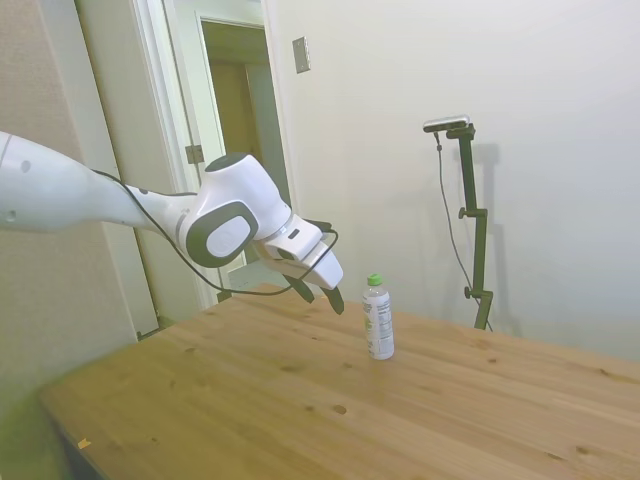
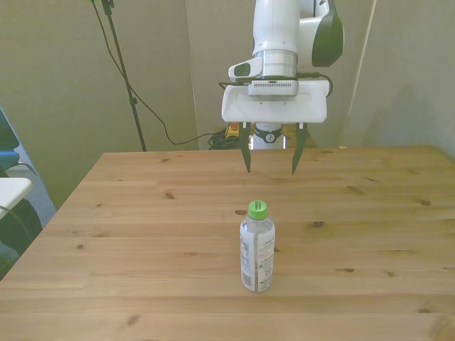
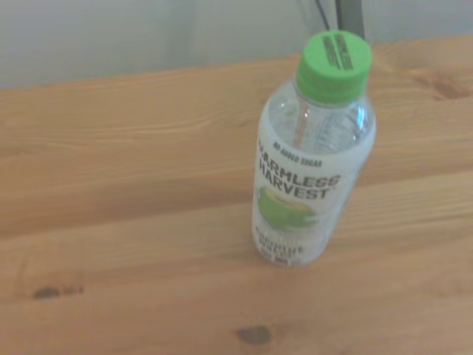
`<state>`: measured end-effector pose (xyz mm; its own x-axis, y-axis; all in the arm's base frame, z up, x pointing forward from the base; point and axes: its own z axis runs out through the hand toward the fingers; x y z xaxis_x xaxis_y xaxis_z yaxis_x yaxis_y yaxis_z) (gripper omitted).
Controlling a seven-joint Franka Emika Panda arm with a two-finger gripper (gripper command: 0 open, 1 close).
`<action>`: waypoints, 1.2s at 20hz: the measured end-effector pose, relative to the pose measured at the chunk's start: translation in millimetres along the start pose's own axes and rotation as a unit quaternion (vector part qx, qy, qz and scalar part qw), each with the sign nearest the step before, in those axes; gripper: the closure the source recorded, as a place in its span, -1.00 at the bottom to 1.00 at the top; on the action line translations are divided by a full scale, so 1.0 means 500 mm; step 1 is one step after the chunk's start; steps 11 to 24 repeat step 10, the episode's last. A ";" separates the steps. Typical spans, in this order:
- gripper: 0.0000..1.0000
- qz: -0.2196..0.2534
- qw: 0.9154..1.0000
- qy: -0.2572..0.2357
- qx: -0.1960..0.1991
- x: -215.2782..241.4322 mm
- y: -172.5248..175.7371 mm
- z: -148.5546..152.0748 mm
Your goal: Stand the water bottle
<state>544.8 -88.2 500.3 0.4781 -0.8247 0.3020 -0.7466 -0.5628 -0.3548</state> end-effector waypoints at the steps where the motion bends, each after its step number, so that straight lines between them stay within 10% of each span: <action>1: -1.00 -0.003 1.000 -0.006 -0.004 -0.004 0.017 -0.018; 24: -1.00 -0.017 0.999 -0.026 -0.040 -0.054 0.128 -0.095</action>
